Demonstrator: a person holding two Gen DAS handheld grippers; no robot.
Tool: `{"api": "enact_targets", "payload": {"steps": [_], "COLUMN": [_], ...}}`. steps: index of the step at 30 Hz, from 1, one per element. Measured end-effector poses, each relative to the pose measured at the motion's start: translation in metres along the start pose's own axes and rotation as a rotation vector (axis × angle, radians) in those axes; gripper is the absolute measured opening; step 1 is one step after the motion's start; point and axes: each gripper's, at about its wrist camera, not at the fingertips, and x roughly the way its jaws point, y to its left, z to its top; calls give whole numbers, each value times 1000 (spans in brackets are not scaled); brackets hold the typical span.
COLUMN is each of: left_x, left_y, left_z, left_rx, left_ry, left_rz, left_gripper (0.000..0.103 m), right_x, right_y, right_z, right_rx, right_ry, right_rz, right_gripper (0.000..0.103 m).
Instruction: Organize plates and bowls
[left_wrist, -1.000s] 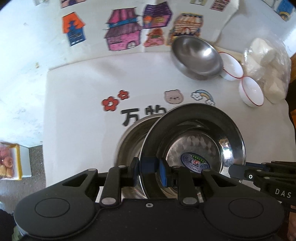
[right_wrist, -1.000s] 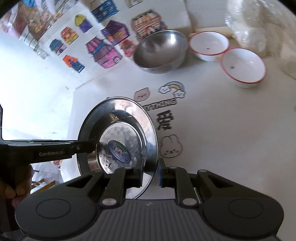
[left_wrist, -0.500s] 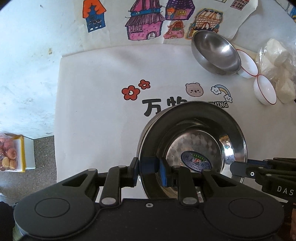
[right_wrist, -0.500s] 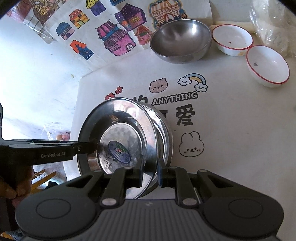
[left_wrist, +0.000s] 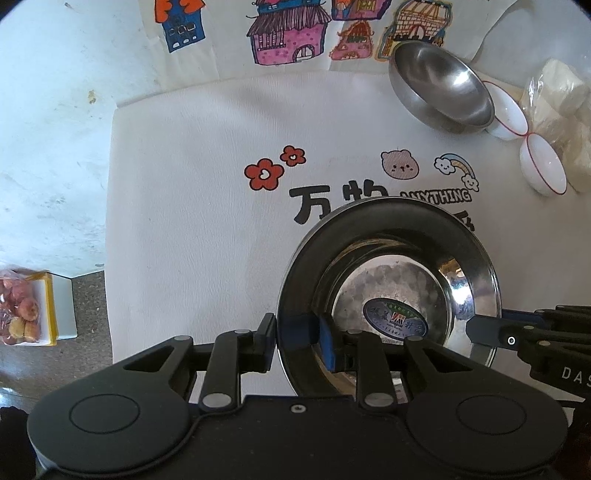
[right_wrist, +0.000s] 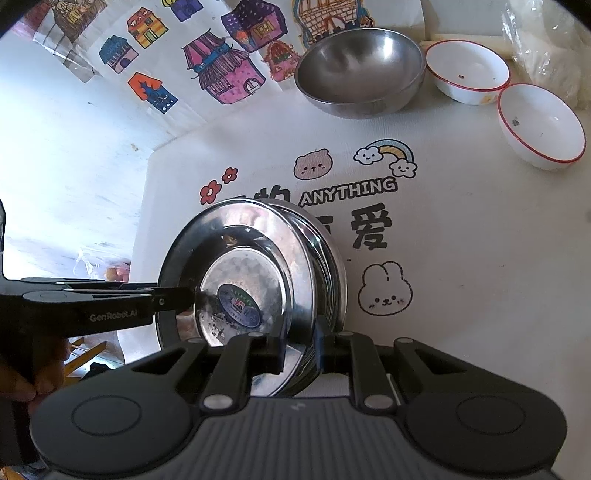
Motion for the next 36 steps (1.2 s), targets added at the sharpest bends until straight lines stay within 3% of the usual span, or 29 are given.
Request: {"api": "enact_targets", "payload": {"steps": [36], "left_x": [7], "left_y": [-10], "left_z": [-1], "left_rx": [56], "left_ry": [8], "left_rz": [53], "left_gripper": [29], "right_x": [8], "right_y": [5], "right_z": [3], "right_rx": [-34], "right_ry": [7], "right_rz": [-16], "right_gripper": [20]}}
